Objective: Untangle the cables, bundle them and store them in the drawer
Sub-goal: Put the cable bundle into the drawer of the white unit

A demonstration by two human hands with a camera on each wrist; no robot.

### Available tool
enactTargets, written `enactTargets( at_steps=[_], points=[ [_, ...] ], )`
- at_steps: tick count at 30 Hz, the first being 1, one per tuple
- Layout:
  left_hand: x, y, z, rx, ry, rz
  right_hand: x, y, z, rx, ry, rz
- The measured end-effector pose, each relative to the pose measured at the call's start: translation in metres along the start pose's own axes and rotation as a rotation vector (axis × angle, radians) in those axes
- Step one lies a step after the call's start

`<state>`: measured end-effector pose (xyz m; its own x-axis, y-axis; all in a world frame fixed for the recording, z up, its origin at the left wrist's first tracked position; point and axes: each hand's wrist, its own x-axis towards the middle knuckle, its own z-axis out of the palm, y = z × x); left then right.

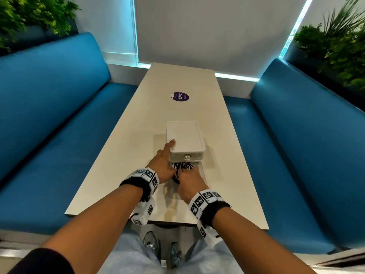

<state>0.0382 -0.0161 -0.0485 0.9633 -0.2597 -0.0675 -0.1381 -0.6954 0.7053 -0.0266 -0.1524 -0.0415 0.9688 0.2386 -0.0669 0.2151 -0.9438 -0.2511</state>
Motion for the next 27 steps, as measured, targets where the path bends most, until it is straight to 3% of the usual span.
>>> enactTargets(
  at_steps=[5,10,14,20,23,27],
  points=[
    [-0.001,0.002,-0.001,0.004,-0.006,-0.007,0.014,0.003,-0.005,0.029,0.007,0.024],
    [0.000,0.006,-0.007,0.070,-0.051,-0.007,0.006,0.014,-0.049,0.155,-0.235,0.037],
    [0.000,0.007,-0.007,0.075,-0.047,0.006,0.003,0.043,-0.072,0.125,-0.108,0.071],
    [-0.004,0.008,-0.010,0.058,-0.069,0.010,-0.005,0.043,-0.044,0.127,-0.121,0.164],
    [-0.006,0.007,-0.012,0.055,-0.077,0.017,0.001,0.038,-0.028,0.076,-0.056,0.163],
    [-0.006,0.009,-0.013,0.060,-0.082,0.013,0.008,0.043,-0.027,0.067,-0.073,0.128]
  ],
)
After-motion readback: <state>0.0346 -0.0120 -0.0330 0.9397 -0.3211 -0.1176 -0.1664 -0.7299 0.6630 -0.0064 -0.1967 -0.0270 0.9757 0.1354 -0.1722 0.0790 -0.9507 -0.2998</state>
